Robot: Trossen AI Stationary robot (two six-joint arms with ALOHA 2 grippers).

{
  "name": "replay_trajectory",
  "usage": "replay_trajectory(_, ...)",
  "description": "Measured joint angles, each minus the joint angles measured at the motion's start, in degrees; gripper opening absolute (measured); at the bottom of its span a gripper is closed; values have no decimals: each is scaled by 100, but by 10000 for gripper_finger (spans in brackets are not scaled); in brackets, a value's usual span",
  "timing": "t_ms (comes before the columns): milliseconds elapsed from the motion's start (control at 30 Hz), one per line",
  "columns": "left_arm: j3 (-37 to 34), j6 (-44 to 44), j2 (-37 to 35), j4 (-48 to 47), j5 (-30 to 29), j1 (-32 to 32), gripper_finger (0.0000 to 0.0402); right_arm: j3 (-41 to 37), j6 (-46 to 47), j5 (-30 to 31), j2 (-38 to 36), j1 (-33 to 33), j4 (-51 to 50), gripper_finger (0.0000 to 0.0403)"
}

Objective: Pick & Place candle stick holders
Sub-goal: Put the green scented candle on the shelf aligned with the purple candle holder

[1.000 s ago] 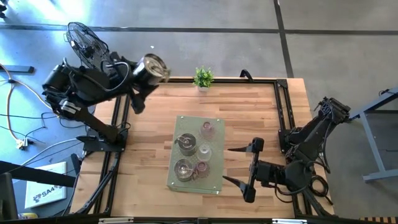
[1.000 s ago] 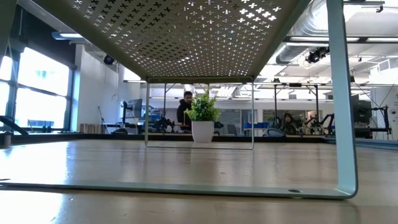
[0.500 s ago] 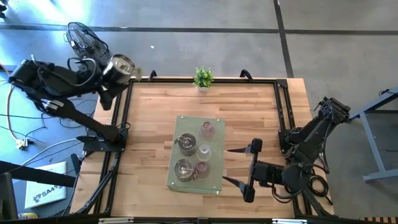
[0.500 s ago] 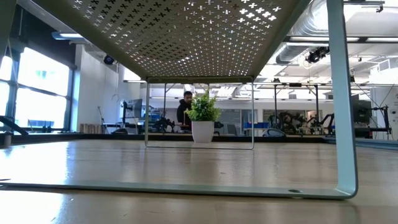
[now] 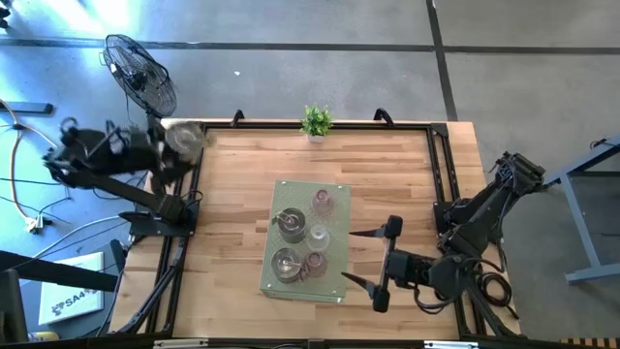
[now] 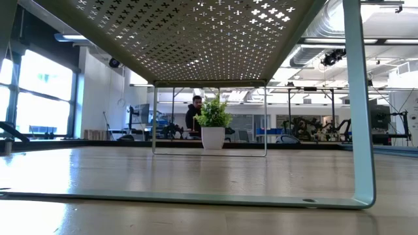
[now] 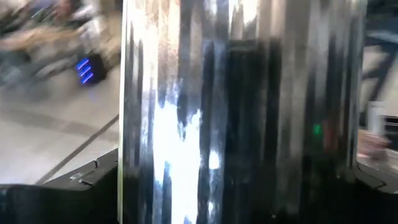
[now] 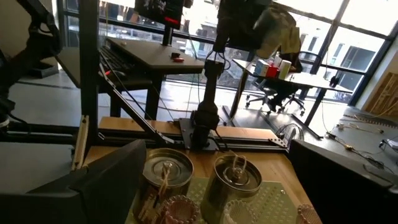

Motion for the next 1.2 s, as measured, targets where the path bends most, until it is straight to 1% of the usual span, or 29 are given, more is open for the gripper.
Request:
replay_trajectory(67, -770, 475, -431, 821, 310, -4, 349, -64, 43, -87, 0, -89, 13, 390)
replay_trajectory(167, -1664, 953, -898, 1732, 361, -2, 349, -107, 113, -183, 4, -185, 12, 390)
replay_trajectory(233, -2099, 1175, -1104, 2116, 345, -2, 349, -142, 149, -364, 4, -248, 36, 390)
replay_trajectory(300, -2423, 1334, -1217, 2252, 341, 0, 349, -150, 152, -438, 4, -281, 19, 389)
replay_trajectory(433, -2837, 1340, -1245, 2481, 387, -2, 349, -150, 152, -588, 4, -276, 28, 390)
replay_trajectory(567, -3346, 1467, -1241, 3281, 662, 2, 349, -150, 146, -589, 4, -274, 24, 389)
replay_trajectory(733, -3873, 1649, -1234, 4168, 611, 3, 349, -150, 144, -599, 26, -276, 24, 389)
replay_trajectory(833, -4076, 1652, -1241, 4330, 572, 2, 349, -150, 142, -597, 28, -276, 23, 389)
replay_trajectory(967, -4422, 1781, -1234, 4858, 400, 4, 349, -150, 100, -599, 28, -276, 24, 389)
replay_trajectory(1067, -4610, 1939, -1234, 5233, 402, 7, 349, -150, 97, -599, 28, -276, 19, 389)
replay_trajectory(1200, -4795, 2029, -1232, 5477, 449, 97, 349, -150, 87, -599, 28, -276, 1, 389)
